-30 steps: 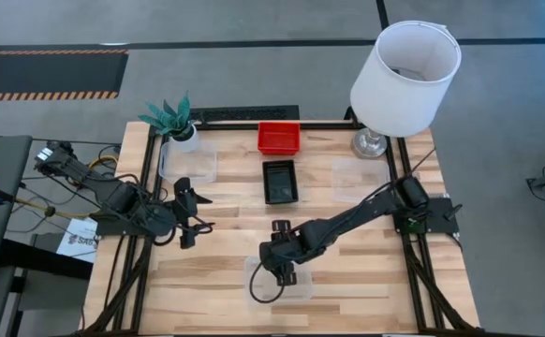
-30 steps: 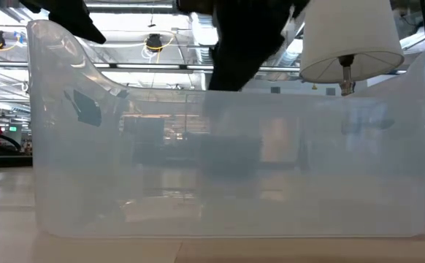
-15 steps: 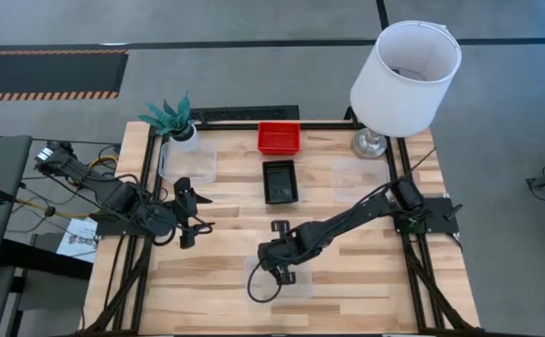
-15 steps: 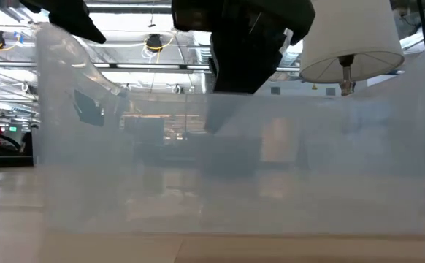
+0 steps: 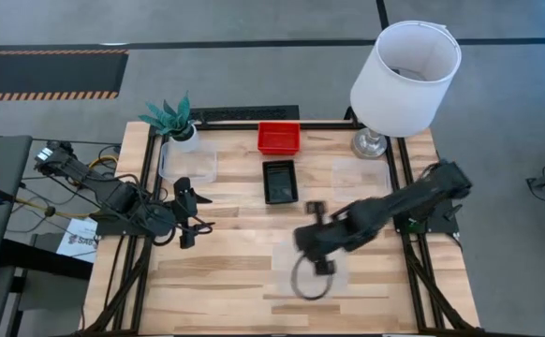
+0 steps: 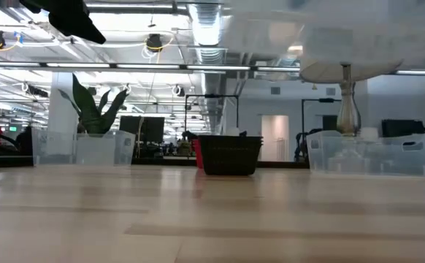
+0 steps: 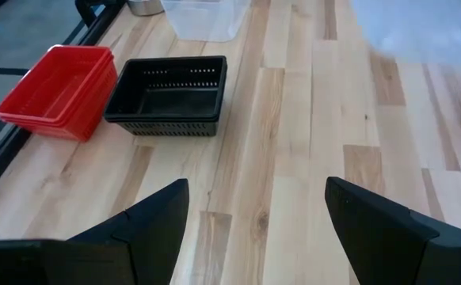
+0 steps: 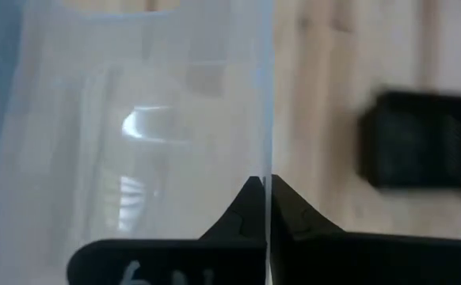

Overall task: Stack baskets by color
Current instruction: Stack the bottom transparent bin on top of the top right transparent bin

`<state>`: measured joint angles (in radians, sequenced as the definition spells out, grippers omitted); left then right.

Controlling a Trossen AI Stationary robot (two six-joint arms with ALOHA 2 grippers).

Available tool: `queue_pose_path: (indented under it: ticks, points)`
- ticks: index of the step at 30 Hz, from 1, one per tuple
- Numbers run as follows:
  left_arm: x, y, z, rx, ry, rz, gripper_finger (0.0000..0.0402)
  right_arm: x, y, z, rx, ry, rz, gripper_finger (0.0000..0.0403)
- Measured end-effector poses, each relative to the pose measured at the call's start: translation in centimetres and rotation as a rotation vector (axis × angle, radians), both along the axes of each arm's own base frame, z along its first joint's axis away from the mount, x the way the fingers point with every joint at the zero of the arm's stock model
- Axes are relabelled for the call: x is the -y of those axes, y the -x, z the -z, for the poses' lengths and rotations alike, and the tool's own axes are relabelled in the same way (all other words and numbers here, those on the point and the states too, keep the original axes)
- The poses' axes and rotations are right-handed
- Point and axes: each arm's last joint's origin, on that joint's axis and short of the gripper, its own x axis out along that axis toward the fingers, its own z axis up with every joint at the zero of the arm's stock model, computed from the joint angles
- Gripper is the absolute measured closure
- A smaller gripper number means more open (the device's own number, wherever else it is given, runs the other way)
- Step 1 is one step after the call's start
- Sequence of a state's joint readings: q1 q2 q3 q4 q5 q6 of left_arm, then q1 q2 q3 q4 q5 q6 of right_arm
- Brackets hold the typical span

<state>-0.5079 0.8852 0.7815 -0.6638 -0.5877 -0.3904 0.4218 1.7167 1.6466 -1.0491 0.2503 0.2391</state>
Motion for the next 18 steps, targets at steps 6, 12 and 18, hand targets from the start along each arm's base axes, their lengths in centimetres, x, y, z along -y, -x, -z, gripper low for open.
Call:
queue_pose_path:
  ticks: [6, 12, 18]
  points:
    - [0.0, 0.0, 0.0, 0.004, 0.002, 0.0, 0.0118, 4.2, 7.2, -4.2, -0.163, 0.18, 0.089, 0.04]
    - [0.1, -0.2, -0.3, 0.038, 0.003, -0.012, 0.0118, 8.8, 9.1, -6.3, -0.124, 0.288, 0.213, 0.04]
    - [0.1, -0.2, -0.3, 0.039, 0.014, -0.021, 0.0118, 14.3, 9.6, -6.6, -0.178, 0.32, 0.307, 0.0401]
